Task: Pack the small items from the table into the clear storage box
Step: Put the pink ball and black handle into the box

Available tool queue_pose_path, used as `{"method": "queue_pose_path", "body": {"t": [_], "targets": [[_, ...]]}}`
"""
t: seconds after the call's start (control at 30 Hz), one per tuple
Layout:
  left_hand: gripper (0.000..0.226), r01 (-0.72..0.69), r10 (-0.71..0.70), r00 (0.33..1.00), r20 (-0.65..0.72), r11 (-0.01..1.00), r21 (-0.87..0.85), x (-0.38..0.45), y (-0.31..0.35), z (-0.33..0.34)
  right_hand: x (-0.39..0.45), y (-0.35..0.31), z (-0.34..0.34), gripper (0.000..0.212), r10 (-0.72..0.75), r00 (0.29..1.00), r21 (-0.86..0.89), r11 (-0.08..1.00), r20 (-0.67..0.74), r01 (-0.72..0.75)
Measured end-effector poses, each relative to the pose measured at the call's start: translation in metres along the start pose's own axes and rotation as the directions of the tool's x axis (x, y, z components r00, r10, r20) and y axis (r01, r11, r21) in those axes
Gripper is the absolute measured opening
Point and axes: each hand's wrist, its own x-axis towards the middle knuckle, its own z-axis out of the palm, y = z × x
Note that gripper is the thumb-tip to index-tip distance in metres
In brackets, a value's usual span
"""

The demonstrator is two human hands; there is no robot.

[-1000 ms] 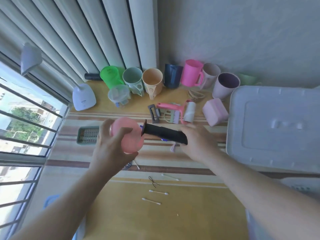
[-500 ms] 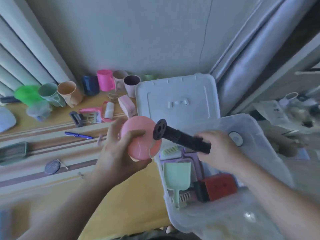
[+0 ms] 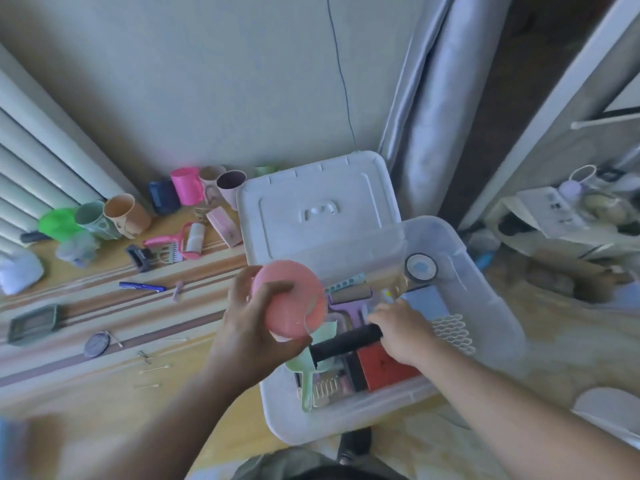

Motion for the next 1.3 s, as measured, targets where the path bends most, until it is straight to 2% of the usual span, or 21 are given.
{"method": "queue_pose_path", "body": {"t": [0.07, 0.17, 0.23, 0.3, 0.4, 0.43, 0.47, 0.53, 0.67, 0.77, 0.8, 0.87, 0.93, 0.97, 1.03, 1.07, 1.1, 1.13, 1.2, 1.27, 1.3], "targets": [[0.088, 0.060, -0.055, 0.995, 0.081, 0.997, -0.058, -0.005, 0.009, 0.015, 0.001, 0.003, -0.006, 0.027, -0.068, 0.996, 0.064, 0.995, -0.050, 0.071], [0.079, 0.308, -0.281, 0.935, 0.216, 0.946, -0.103, -0.006, 0.024, 0.035, -0.014, 0.003, -0.016, 0.063, -0.125, 0.975, 0.298, 0.938, -0.186, 0.177], [0.072, 0.560, -0.466, 0.806, 0.366, 0.800, -0.214, 0.000, 0.033, 0.045, -0.029, 0.000, -0.023, 0.087, -0.187, 0.949, 0.382, 0.882, -0.255, 0.277], [0.072, 0.798, -0.557, 0.599, 0.575, 0.474, -0.373, 0.008, 0.038, 0.054, -0.040, -0.003, -0.024, 0.101, -0.264, 0.924, 0.353, 0.866, -0.276, 0.353], [0.081, 0.939, -0.503, 0.306, 0.808, 0.021, -0.343, 0.018, 0.046, 0.059, -0.045, -0.005, -0.021, 0.109, -0.286, 0.924, 0.282, 0.892, -0.254, 0.353], [0.087, 0.947, -0.489, 0.242, 0.838, -0.068, -0.313, 0.019, 0.045, 0.062, -0.044, -0.005, -0.019, 0.110, -0.270, 0.931, 0.266, 0.905, -0.246, 0.333], [0.093, 0.954, -0.482, 0.201, 0.853, -0.102, -0.283, 0.021, 0.043, 0.065, -0.043, -0.006, -0.017, 0.111, -0.255, 0.935, 0.254, 0.914, -0.248, 0.317], [0.103, 0.974, -0.489, 0.165, 0.857, -0.058, -0.220, 0.025, 0.032, 0.076, -0.040, -0.008, -0.014, 0.113, -0.229, 0.939, 0.238, 0.927, -0.255, 0.290], [0.095, 0.976, -0.551, 0.217, 0.806, 0.117, -0.182, 0.029, 0.015, 0.092, -0.039, -0.010, -0.017, 0.123, -0.185, 0.963, 0.291, 0.927, -0.193, 0.236], [0.072, 0.952, -0.562, 0.294, 0.773, 0.096, -0.292, 0.029, 0.016, 0.101, -0.033, -0.008, -0.018, 0.118, -0.178, 0.971, 0.323, 0.920, -0.162, 0.223], [0.060, 0.935, -0.578, 0.337, 0.743, 0.109, -0.339, 0.029, 0.017, 0.103, -0.028, -0.005, -0.018, 0.116, -0.162, 0.974, 0.343, 0.916, -0.159, 0.208], [0.033, 0.878, -0.588, 0.465, 0.661, 0.211, -0.430, 0.029, 0.013, 0.109, -0.013, 0.004, -0.017, 0.114, -0.097, 0.980, 0.367, 0.917, -0.174, 0.156], [0.032, 0.815, -0.559, 0.580, 0.592, 0.403, -0.417, 0.027, 0.011, 0.114, 0.008, 0.015, -0.015, 0.110, -0.016, 0.977, 0.339, 0.936, -0.211, 0.089], [0.034, 0.754, -0.525, 0.643, 0.557, 0.562, -0.341, 0.027, 0.011, 0.115, 0.020, 0.020, -0.014, 0.107, 0.024, 0.973, 0.319, 0.946, -0.229, 0.051], [0.040, 0.475, -0.377, 0.778, 0.502, 0.877, -0.077, 0.027, 0.016, 0.119, 0.038, 0.028, -0.011, 0.101, 0.108, 0.966, 0.297, 0.954, -0.233, -0.035], [0.044, 0.298, -0.287, 0.827, 0.483, 0.953, 0.056, 0.025, 0.017, 0.122, 0.045, 0.029, -0.010, 0.098, 0.138, 0.965, 0.266, 0.961, -0.225, -0.076], [0.047, 0.160, -0.219, 0.855, 0.470, 0.974, 0.162, 0.025, 0.017, 0.125, 0.049, 0.030, -0.008, 0.098, 0.157, 0.964, 0.209, 0.972, -0.217, -0.111], [0.050, 0.068, -0.175, 0.873, 0.455, 0.968, 0.242, 0.025, 0.016, 0.128, 0.053, 0.031, -0.006, 0.100, 0.165, 0.962, 0.132, 0.982, -0.218, -0.138], [0.057, -0.026, -0.162, 0.865, 0.474, 0.931, 0.365, 0.024, 0.009, 0.135, 0.055, 0.031, -0.004, 0.107, 0.190, 0.957, 0.026, 0.982, -0.221, -0.189], [0.060, -0.070, -0.199, 0.810, 0.551, 0.901, 0.428, 0.025, 0.001, 0.140, 0.057, 0.033, -0.003, 0.113, 0.205, 0.962, -0.003, 0.978, -0.179, -0.209], [0.059, -0.081, -0.229, 0.760, 0.608, 0.895, 0.439, 0.024, -0.001, 0.140, 0.056, 0.033, -0.002, 0.113, 0.196, 0.969, -0.017, 0.980, -0.149, -0.200]]}}
